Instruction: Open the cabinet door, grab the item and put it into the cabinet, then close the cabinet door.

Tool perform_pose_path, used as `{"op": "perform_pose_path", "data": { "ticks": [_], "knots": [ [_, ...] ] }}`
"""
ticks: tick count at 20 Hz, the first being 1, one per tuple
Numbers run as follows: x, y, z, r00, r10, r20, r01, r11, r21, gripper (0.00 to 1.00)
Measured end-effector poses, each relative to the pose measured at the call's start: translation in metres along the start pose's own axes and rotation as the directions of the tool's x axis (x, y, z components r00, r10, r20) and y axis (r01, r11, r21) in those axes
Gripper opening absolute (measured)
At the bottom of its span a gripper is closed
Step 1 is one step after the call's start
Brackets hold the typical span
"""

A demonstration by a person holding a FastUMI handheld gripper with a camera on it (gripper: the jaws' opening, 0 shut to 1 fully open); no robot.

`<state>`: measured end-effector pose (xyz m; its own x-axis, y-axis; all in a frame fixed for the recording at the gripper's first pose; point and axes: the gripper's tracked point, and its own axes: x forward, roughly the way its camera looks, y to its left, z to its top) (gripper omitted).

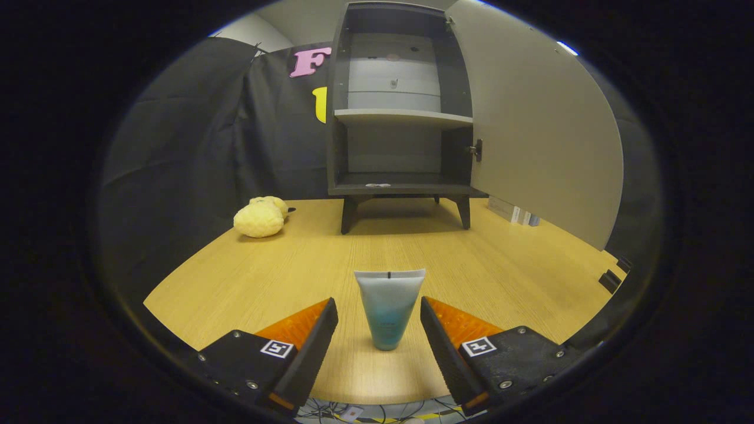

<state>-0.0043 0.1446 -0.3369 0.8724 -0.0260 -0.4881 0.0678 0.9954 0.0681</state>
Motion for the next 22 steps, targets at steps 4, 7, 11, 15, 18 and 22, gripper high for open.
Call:
{"op": "perform_pose_path", "data": {
  "ticks": [4, 7, 11, 15, 18, 22],
  "knots": [
    [0.007, -0.004, -0.006, 1.0, 0.003, -0.02, -0.002, 1.0, 0.015, 0.73],
    [0.016, -0.006, -0.013, 0.999, 0.005, -0.053, -0.004, 1.0, 0.019, 0.69],
    [0.022, -0.006, -0.017, 0.997, 0.022, -0.069, -0.022, 1.0, -0.002, 0.63],
    [0.025, -0.007, -0.015, 0.997, 0.009, -0.081, -0.013, 0.999, -0.052, 0.51],
    [0.022, -0.005, -0.003, 0.997, 0.001, -0.074, -0.005, 0.998, -0.06, 0.5],
    [0.016, -0.006, 0.027, 0.998, -0.027, -0.058, 0.023, 0.997, -0.07, 0.5]
  ]
}}
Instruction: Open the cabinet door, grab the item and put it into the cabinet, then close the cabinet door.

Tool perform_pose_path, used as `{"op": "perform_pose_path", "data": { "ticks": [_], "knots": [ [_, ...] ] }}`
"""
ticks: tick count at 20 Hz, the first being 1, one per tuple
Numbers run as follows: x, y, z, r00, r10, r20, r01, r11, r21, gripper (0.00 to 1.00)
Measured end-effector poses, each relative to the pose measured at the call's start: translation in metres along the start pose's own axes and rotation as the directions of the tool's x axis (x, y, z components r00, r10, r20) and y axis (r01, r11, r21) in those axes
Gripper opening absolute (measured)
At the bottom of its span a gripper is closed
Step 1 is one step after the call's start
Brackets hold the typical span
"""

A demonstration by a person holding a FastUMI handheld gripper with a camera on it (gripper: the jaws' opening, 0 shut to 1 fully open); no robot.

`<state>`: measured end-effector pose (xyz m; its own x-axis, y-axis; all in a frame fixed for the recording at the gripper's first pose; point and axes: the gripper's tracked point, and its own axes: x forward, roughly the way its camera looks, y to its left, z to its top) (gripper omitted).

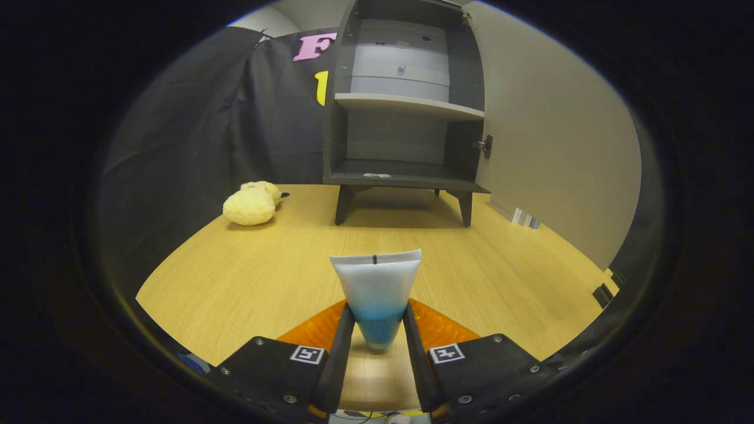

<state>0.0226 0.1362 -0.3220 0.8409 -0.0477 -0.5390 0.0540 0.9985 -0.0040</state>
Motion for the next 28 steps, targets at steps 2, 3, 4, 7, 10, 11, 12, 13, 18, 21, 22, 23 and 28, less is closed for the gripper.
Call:
{"op": "perform_pose_path", "data": {
  "ticks": [2, 3, 4, 7, 10, 11, 12, 13, 18, 21, 22, 23, 28],
  "knots": [
    [-0.005, -0.003, 0.022, 1.0, -0.016, 0.022, 0.016, 1.0, 0.007, 0.5],
    [-0.008, -0.005, 0.034, 0.999, -0.023, 0.035, 0.022, 1.0, 0.016, 0.5],
    [-0.012, -0.005, 0.047, 0.998, -0.028, 0.049, 0.027, 0.999, 0.025, 0.5],
    [-0.021, -0.009, 0.085, 0.994, -0.034, 0.102, 0.03, 0.999, 0.043, 0.5],
    [-0.031, -0.016, 0.116, 0.99, -0.054, 0.131, 0.05, 0.998, 0.033, 0.5],
    [-0.034, -0.018, 0.126, 0.988, -0.057, 0.143, 0.052, 0.998, 0.036, 0.5],
    [-0.036, -0.018, 0.135, 0.987, -0.056, 0.152, 0.05, 0.998, 0.041, 0.5],
    [-0.04, -0.019, 0.144, 0.985, -0.058, 0.163, 0.05, 0.998, 0.049, 0.5],
    [-0.05, -0.023, 0.182, 0.976, -0.08, 0.203, 0.061, 0.993, 0.101, 0.5],
    [-0.052, -0.026, 0.206, 0.972, -0.092, 0.216, 0.074, 0.993, 0.09, 0.5],
    [-0.052, -0.026, 0.213, 0.971, -0.097, 0.219, 0.081, 0.993, 0.084, 0.5],
    [-0.053, -0.026, 0.222, 0.969, -0.103, 0.226, 0.086, 0.993, 0.08, 0.5],
    [-0.048, -0.028, 0.263, 0.96, -0.124, 0.253, 0.102, 0.99, 0.101, 0.5]
  ]
}}
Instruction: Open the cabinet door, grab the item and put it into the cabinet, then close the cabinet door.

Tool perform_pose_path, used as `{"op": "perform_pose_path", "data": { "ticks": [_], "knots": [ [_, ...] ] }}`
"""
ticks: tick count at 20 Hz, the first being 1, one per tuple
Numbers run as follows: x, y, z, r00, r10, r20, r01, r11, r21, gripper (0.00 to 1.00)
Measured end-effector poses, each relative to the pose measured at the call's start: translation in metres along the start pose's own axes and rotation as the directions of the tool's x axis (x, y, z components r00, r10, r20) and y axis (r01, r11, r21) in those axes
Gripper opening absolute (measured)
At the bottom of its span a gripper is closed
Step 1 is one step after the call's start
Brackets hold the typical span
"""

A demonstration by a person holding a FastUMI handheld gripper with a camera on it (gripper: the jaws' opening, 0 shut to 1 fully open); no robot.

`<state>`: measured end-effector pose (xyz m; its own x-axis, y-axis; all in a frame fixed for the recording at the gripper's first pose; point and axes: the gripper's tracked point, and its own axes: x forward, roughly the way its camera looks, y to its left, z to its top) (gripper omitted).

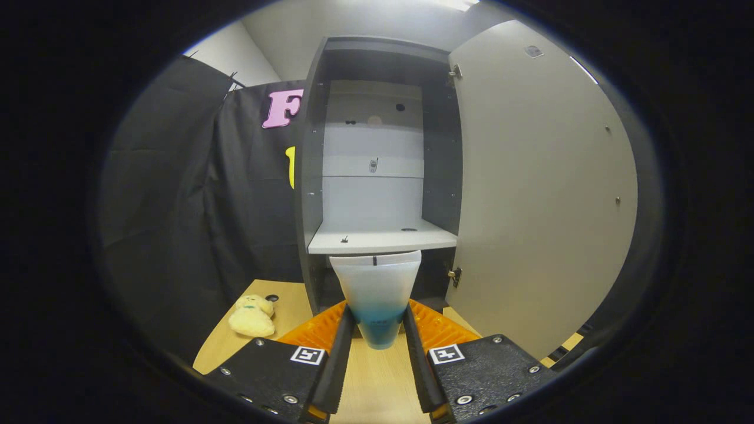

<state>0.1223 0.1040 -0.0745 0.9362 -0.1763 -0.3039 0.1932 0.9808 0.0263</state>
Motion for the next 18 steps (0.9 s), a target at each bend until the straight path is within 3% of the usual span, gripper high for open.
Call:
{"op": "perform_pose_path", "data": {
  "ticks": [18],
  "knots": [
    [0.107, 0.011, 0.071, 0.998, -0.051, 0.03, 0.049, 0.998, 0.049, 0.5]
  ]
}}
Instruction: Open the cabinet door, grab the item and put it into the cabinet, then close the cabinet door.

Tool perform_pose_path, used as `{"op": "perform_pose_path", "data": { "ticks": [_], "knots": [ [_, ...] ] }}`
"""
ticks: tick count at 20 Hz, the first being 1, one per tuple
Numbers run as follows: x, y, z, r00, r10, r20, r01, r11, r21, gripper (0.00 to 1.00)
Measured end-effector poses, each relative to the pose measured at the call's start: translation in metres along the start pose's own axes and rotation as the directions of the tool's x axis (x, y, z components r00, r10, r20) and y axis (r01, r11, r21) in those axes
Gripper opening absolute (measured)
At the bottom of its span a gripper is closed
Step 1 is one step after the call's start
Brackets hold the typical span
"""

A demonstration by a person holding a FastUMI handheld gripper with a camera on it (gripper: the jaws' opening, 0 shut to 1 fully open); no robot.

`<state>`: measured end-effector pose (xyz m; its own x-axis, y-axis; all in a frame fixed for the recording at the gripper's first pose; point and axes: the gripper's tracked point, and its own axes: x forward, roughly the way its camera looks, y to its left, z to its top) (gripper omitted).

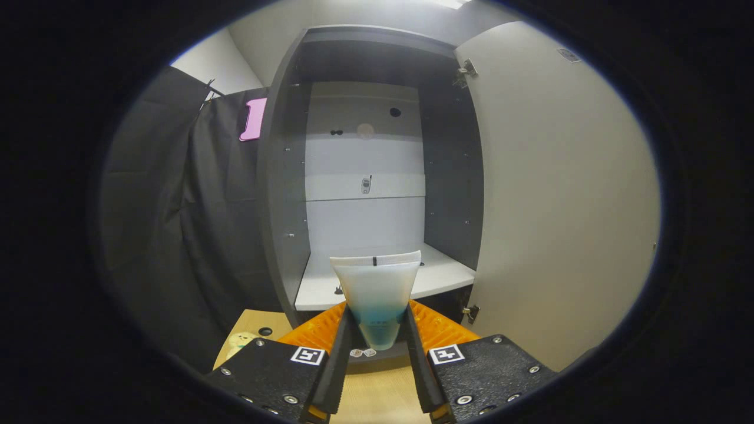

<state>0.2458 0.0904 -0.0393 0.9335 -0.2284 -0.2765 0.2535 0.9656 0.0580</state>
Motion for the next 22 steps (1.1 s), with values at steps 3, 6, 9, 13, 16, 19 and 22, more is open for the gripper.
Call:
{"op": "perform_pose_path", "data": {
  "ticks": [3, 6, 9, 13, 16, 19, 22],
  "knots": [
    [0.027, 0.0, 0.012, 1.0, -0.008, 0.002, 0.008, 1.0, 0.014, 0.5],
    [0.055, -0.002, 0.021, 1.0, -0.015, 0.0, 0.015, 1.0, 0.026, 0.5],
    [0.084, -0.004, 0.023, 0.999, -0.023, -0.024, 0.023, 1.0, 0.006, 0.5],
    [0.118, 0.004, 0.02, 0.998, -0.002, -0.059, 0.002, 1.0, -0.003, 0.5],
    [0.143, 0.011, 0.011, 0.995, 0.01, -0.102, -0.014, 0.999, -0.037, 0.5],
    [0.16, 0.02, -0.001, 0.987, 0.036, -0.159, -0.044, 0.998, -0.043, 0.5],
    [0.165, 0.018, 0.0, 0.985, 0.047, -0.164, -0.05, 0.999, -0.017, 0.5]
  ]
}}
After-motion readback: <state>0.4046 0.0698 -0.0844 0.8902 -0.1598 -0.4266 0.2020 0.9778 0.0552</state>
